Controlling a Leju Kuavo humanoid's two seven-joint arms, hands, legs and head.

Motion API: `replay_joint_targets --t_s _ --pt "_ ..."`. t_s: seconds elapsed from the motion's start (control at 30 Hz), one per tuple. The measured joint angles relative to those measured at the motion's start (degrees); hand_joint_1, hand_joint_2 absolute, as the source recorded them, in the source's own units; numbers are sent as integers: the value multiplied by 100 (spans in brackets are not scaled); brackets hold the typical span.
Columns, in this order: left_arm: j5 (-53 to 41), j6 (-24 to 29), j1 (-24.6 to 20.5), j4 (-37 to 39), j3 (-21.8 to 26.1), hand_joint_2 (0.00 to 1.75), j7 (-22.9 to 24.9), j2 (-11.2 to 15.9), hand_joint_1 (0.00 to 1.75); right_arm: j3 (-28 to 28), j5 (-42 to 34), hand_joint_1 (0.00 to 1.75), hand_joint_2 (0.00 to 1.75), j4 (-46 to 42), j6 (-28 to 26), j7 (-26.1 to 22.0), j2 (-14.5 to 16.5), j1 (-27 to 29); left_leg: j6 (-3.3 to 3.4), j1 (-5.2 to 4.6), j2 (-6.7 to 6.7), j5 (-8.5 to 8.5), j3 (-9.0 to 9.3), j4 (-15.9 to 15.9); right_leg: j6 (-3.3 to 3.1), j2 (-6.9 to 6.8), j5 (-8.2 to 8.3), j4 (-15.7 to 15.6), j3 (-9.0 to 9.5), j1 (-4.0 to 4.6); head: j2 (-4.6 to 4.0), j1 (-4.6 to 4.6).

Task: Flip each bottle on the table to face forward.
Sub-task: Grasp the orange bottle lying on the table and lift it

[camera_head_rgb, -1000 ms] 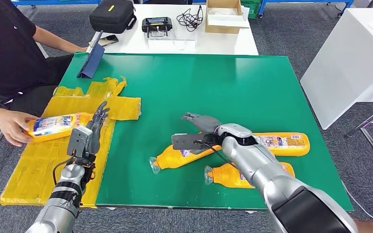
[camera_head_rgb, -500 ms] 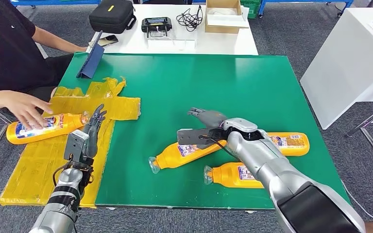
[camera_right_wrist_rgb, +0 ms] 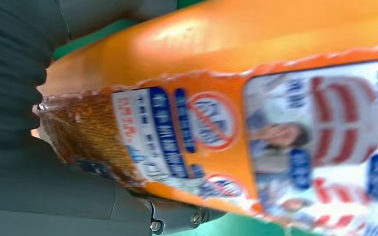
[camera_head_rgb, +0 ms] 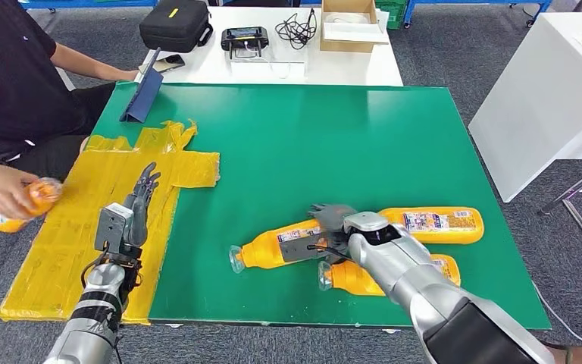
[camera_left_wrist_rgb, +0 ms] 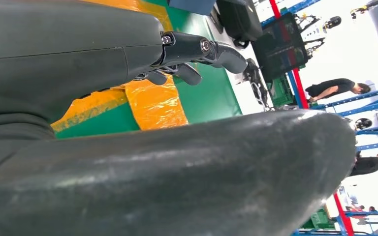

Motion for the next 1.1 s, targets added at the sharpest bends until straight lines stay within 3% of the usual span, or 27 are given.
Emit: replay_joint_targets --t_s 0.27,0.3,0.4,0.43,0.57,0.73,0.9,1.1 --pt "2 -10 -203 134 4 0 14 -28 0 238 80 0 175 161 19 206 187 27 0 -1 2 0 34 -1 0 1 0 -1 32 1 0 1" --pt "2 -9 -209 148 4 0 14 -29 0 249 80 18 175 170 24 218 194 27 0 -1 2 0 37 -1 0 1 0 -1 35 1 0 1" --pt "-5 -9 -247 189 1 0 14 -38 0 272 116 149 175 203 37 368 221 43 0 -2 3 -1 48 -1 0 1 0 -3 44 1 0 0" --pt "-10 -9 -271 206 -6 0 14 -46 0 277 127 175 175 217 19 471 231 60 -1 -2 3 -1 52 -1 0 1 0 -3 48 1 0 1" --pt "-31 -10 -395 285 -62 0 12 -79 0 209 -58 175 175 269 -405 791 248 171 -2 -2 7 -4 74 -2 0 5 0 -5 68 2 0 1" --pt "170 -47 -438 313 -81 0 43 -97 0 -253 -554 175 175 292 -1371 606 162 314 -1 -3 12 -2 80 -2 -15 11 10 -6 73 1 0 1" --pt "501 -225 -358 120 -72 0 182 -114 0 -1126 -1259 175 175 280 -2367 -196 30 466 -1 -2 8 3 70 -1 -18 7 14 -5 69 -1 0 1" --pt "747 -407 -187 -231 -75 0 252 -215 0 -2440 -2264 175 175 -11 -2818 -1617 -130 633 -1 -1 5 6 31 1 -17 7 15 0 33 -3 0 -1"
